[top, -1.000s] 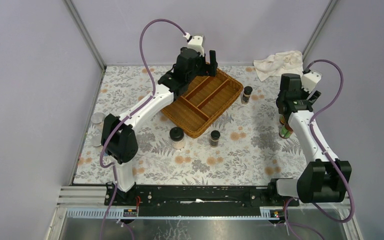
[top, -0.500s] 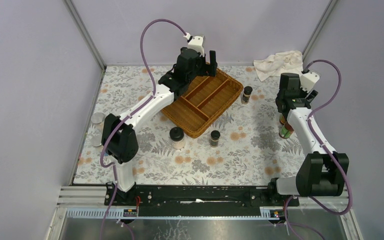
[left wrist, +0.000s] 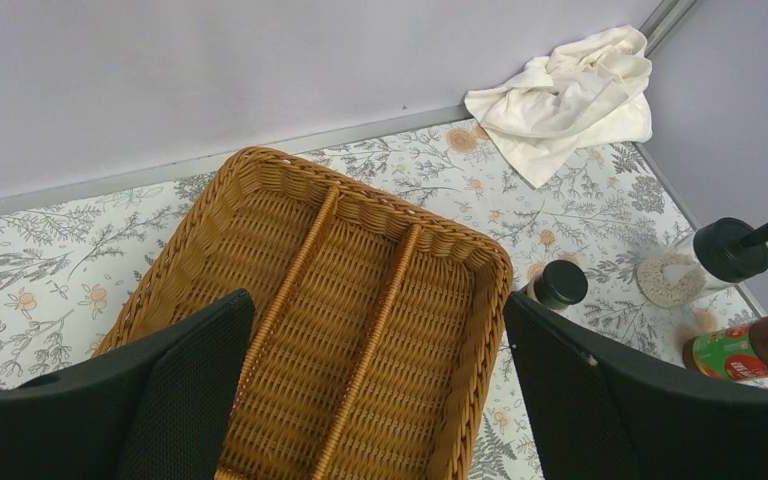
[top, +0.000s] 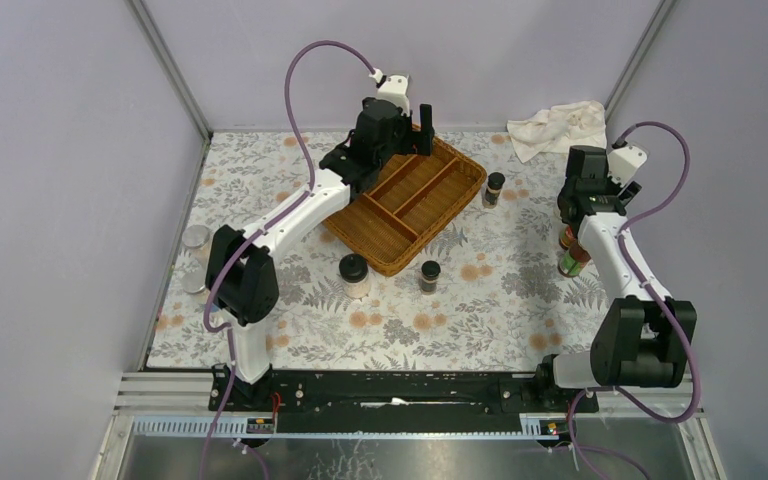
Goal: Organize the condiment bottles
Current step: Pick up the bottle from the center of the board.
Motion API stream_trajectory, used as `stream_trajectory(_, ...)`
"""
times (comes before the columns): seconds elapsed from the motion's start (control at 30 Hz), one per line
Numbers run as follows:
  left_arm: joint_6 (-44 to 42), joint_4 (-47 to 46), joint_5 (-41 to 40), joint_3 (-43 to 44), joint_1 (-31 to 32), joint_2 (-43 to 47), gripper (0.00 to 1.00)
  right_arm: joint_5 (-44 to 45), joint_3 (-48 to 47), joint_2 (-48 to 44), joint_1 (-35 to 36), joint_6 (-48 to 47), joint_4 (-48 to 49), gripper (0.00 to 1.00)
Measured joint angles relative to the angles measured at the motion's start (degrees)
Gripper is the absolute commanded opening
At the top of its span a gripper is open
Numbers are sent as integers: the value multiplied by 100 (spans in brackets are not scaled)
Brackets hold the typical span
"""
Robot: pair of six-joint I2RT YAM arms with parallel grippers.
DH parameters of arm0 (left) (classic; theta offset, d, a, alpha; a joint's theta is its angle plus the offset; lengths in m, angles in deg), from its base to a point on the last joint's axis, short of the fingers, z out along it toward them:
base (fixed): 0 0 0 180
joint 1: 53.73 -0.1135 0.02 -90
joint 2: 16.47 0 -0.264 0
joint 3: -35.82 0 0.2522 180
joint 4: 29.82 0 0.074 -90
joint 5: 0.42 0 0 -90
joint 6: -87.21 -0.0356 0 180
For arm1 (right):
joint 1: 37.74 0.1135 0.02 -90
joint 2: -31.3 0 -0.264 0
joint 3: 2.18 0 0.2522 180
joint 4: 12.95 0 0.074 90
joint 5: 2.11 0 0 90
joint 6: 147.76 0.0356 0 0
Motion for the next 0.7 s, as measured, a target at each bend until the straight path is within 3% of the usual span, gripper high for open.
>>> stream_trajectory(0.37,-4,-2,-7,-28,0,-66,99,-39,0,212,-55,42,57,69)
stream_trajectory(0.7,-2,-2,-7,-28,0,-87,99,-94,0,337,-92,72,120,57)
